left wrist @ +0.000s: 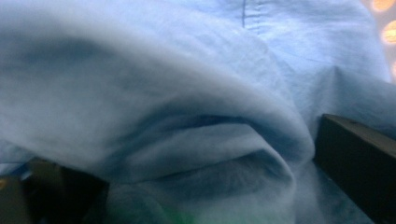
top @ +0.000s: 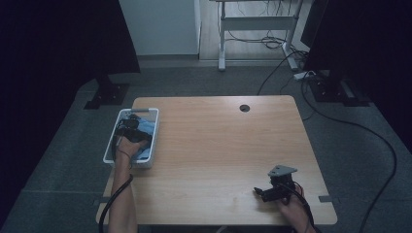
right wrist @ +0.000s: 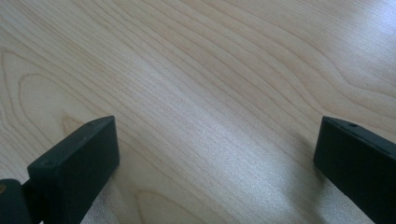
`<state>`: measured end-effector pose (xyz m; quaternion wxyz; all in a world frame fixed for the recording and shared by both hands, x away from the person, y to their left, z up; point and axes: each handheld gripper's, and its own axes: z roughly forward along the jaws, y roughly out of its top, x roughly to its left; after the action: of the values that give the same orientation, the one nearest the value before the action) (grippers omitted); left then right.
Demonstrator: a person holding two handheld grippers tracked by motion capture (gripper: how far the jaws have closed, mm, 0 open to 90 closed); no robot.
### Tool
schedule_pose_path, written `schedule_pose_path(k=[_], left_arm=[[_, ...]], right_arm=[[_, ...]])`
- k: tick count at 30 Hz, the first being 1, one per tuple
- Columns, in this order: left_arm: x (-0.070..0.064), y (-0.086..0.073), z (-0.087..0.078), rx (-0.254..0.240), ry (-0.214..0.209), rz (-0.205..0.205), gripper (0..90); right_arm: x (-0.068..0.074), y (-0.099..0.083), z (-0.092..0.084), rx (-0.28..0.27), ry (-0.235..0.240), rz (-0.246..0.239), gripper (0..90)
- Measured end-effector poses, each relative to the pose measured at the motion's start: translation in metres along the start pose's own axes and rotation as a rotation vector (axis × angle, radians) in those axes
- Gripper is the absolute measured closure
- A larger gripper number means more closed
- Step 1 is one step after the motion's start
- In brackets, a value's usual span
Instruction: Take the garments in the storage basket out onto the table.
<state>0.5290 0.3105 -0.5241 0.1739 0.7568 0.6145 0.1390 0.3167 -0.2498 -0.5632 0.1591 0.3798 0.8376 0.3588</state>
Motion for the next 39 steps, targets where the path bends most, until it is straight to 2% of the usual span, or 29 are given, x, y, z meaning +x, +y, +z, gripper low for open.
schedule_pose_path(k=[2,3,7,9,12,14,20,31,39], left_arm=[[-0.002,0.000,-0.004,-0.006,-0.014,0.015,11.9],[-0.002,-0.001,-0.006,-0.011,-0.006,0.022,18.6],[-0.005,-0.002,-0.011,-0.026,0.000,0.027,53.1],[-0.007,-0.002,-0.013,-0.021,0.006,0.031,63.9],[-0.010,0.000,-0.014,-0.005,0.025,0.036,73.6],[-0.009,0.000,-0.015,-0.006,0.024,0.023,76.3],[-0.006,-0.002,-0.020,-0.035,0.017,0.017,80.2],[-0.008,-0.004,-0.041,-0.155,0.008,0.026,80.9],[-0.009,-0.004,-0.067,-0.237,0.007,0.037,81.1]], right_arm=[[0.000,0.000,0.000,0.000,0.000,0.000,0.0],[0.000,0.000,0.000,0.000,0.000,0.000,0.0],[0.000,0.000,0.000,0.000,0.000,-0.001,0.0],[0.000,0.000,0.000,0.000,0.000,-0.001,0.0],[0.000,0.000,0.000,0.000,0.000,-0.001,0.0],[0.000,0.000,0.000,0.000,0.000,0.000,0.0],[0.000,0.000,0.000,0.000,0.000,0.000,0.0],[0.000,0.000,0.000,0.000,0.000,0.000,0.0],[0.000,0.000,0.000,0.000,0.000,0.001,0.0]])
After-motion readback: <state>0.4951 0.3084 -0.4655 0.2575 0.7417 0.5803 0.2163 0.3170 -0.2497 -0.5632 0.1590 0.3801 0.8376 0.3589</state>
